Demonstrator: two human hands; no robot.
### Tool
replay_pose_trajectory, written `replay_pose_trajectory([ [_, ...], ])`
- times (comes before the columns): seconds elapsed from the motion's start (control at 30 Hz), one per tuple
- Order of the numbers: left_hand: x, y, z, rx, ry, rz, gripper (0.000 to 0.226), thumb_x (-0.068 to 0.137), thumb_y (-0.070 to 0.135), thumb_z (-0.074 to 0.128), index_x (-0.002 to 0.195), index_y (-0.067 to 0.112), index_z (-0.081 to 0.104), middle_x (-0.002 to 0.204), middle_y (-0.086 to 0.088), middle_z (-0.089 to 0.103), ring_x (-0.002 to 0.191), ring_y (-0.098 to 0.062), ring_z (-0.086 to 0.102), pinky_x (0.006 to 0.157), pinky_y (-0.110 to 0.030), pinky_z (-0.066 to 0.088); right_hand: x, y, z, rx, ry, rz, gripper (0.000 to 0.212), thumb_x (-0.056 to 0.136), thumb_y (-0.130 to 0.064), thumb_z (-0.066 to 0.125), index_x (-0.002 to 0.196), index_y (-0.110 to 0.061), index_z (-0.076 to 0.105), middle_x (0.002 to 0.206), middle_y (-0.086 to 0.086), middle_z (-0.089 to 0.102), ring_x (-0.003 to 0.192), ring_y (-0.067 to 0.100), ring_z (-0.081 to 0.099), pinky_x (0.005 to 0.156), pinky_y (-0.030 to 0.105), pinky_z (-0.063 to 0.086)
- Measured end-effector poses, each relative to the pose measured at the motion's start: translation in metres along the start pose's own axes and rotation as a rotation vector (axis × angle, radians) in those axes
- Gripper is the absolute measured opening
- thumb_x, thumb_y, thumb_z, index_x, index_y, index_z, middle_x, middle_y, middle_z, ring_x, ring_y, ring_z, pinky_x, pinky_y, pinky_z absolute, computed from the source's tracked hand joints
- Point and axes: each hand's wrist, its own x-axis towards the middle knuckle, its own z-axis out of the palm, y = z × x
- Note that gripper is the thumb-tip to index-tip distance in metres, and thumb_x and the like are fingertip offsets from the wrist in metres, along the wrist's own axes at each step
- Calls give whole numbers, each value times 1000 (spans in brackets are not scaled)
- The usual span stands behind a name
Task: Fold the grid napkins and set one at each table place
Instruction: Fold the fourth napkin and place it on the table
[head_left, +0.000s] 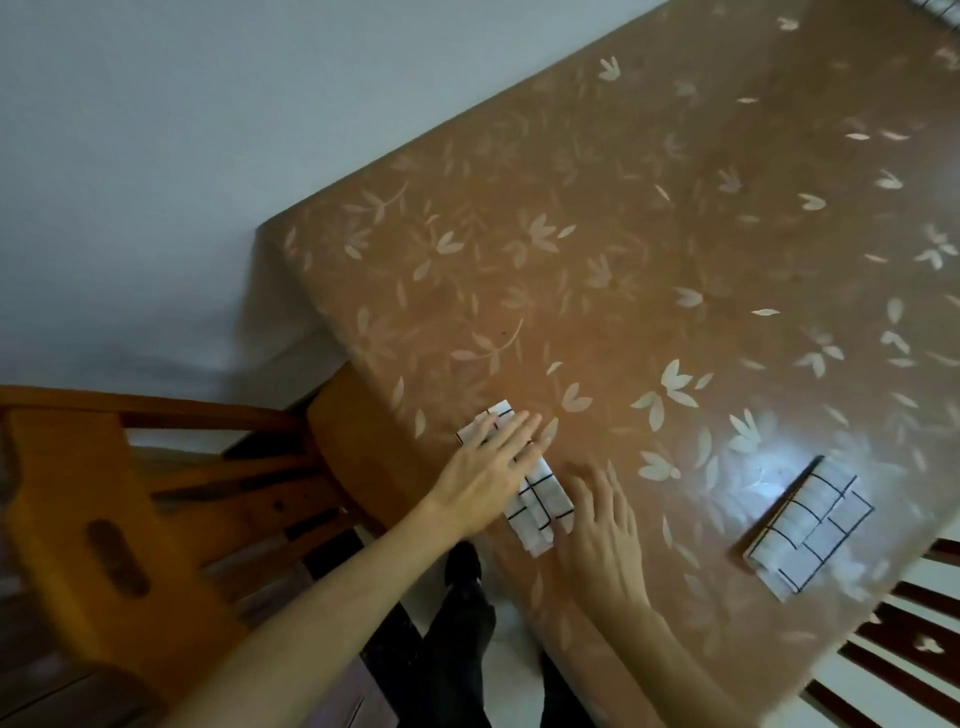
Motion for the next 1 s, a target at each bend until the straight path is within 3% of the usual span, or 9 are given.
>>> replay_pose_trajectory([
  [0.07, -8, -6, 9, -1, -108, 45, 62, 99, 21, 45, 159, 17, 29, 167, -9, 26, 155, -25, 24, 122, -47, 25, -6, -5, 5, -31, -20, -165, 55, 98, -29, 51, 147, -7, 42, 160, 15, 33, 147, 31, 33, 118, 40, 24],
  [0.17, -9, -13, 14, -30, -161, 8, 60, 107, 36, 29, 163, 23, 11, 171, -4, 5, 158, -22, 6, 127, -46, 13, -14, -10, 19, -112, -146, -290, 68, 103, -51, 31, 153, -6, 31, 163, 11, 23, 150, 26, 26, 117, 43, 21],
  [0.27, -2, -13, 15, -31, -179, -62, 63, 106, 45, 24, 163, 27, 4, 171, -7, -4, 158, -26, -1, 128, -50, 7, -21, -5, 22, -129, -191, -226, 74, 102, -59, 23, 155, -8, 27, 164, 8, 21, 151, 25, 22, 117, 46, 20],
  [0.4, 3, -9, 15, -41, -218, -161, 71, 103, 60, 21, 161, 30, -6, 170, -8, -12, 158, -29, -6, 125, -58, 5, -44, 8, 14, -127, -186, -104, 73, 103, -56, 13, 153, -6, 32, 163, 10, 23, 151, 27, 25, 117, 46, 20],
  [0.5, 5, -10, 14, -26, -234, -152, 71, 103, 61, 20, 161, 28, -5, 170, -9, -11, 158, -30, -5, 125, -59, 7, -59, 8, 8, -89, -111, -41, 69, 103, -51, 16, 152, -5, 34, 163, 13, 22, 152, 26, 17, 118, 45, 18],
  [0.63, 5, -8, 14, -8, -243, -158, 71, 104, 59, 20, 162, 26, -4, 170, -11, -10, 158, -31, -5, 125, -58, 9, -62, 1, 18, -86, -131, -134, 69, 99, -51, 38, 154, -9, 28, 163, 14, 20, 151, 31, 24, 116, 46, 22],
  [0.83, 4, -20, 12, 10, -238, -119, 71, 105, 59, 21, 162, 23, -1, 170, -15, -6, 158, -33, -2, 127, -53, 10, -56, -5, 29, -103, -171, -156, 70, 100, -52, 33, 155, -9, 27, 164, 15, 19, 152, 31, 20, 119, 43, 16],
  [1.0, 3, -57, 3, 48, -246, -125, 72, 104, 60, 15, 162, 23, -6, 169, -14, -12, 157, -32, -8, 127, -52, 6, -26, -29, 23, -109, -176, -198, 68, 101, -52, 29, 152, -9, 36, 162, 16, 25, 152, 31, 18, 119, 40, 10],
])
